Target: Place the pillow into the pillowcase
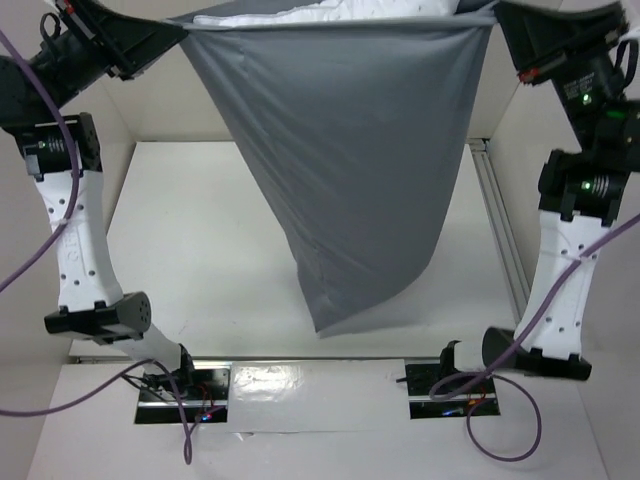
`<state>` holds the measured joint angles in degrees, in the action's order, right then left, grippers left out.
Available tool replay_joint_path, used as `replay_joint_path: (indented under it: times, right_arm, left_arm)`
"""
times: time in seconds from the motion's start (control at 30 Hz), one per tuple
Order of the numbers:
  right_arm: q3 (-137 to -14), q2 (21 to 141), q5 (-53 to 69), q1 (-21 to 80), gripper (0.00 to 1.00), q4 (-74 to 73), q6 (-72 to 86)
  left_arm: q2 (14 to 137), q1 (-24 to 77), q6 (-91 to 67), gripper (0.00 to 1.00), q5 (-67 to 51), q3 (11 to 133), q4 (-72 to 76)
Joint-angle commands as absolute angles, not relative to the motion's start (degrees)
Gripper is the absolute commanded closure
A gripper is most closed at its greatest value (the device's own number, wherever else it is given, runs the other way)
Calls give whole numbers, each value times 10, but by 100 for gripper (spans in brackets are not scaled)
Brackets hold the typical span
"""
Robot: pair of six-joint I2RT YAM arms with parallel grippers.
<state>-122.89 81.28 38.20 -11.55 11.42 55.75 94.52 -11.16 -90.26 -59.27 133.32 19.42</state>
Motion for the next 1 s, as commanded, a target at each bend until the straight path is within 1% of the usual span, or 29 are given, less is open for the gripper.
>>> replay_joint_path:
  times: [0.0,0.07,0.17,0.2,0.23,0.3,0.4,0.43,0.47,0.5,0.57,0.63,0.67,0.7,0.73,0.77,0.83,0.87,0.93,0.97]
  right_arm:
    - [-1086,755,319,-137,100,210,576]
    - [-1045,760,344,-137,100,238,599]
    - [-1121,781,341,-137,100,271,630]
    - [-1160,787,335,-137,100,245,615]
    - [-1221,787,330,-137,100,234,593]
    - [-1222,763,322,-137,100,229,579]
    - [-1085,712,340,-137,100,235,572]
    - [-982,706,358,-137,100,247,581]
    - [-926,697,393,-127,100,274,619]
    - [-881,697,398,-117,100,297,627]
    - [-851,688,390,-110,100,273,605]
    - [-905,702,384,-110,100,243,590]
    - [-984,713,384,-110,100,243,585]
    - [-1028,735,378,-110,100,232,578]
    - [-1071,743,368,-110,100,232,578]
    - [-1148,751,360,-110,100,227,570]
    - [-1198,758,336,-110,100,227,564]
    - [-1219,752,320,-110,100,232,564]
    - [-1209,746,320,-110,100,248,564]
    - [-1196,737,320,-110,100,248,564]
  left_arm:
    - [874,-121,-854,100,-531,1252,208]
    - [881,-88,-845,100,-541,1228,208]
    - [915,-76,-890,100,-577,1271,249]
    - [931,-81,-902,100,-583,1322,264]
    - [931,-86,-902,100,-583,1347,265]
    - [922,-98,-882,100,-583,1364,240]
    - [852,-88,-817,100,-560,1261,205]
    - [839,-76,-800,100,-555,1191,193]
    - [830,-43,-766,100,-555,1160,176]
    - [824,-27,-751,100,-555,1113,158]
    - [831,-9,-749,100,-560,1086,158]
    - [857,-3,-770,100,-577,1123,187]
    - [868,-9,-779,100,-577,1159,187]
    - [896,-19,-779,100,-577,1204,182]
    - [912,-27,-779,100,-577,1313,151]
    - [929,-39,-788,100,-563,1368,143]
    - [953,-85,-869,100,-555,1434,185]
    - [953,-114,-925,100,-543,1435,257]
    - [934,-122,-928,100,-536,1408,277]
    - [903,-122,-914,100,-531,1359,277]
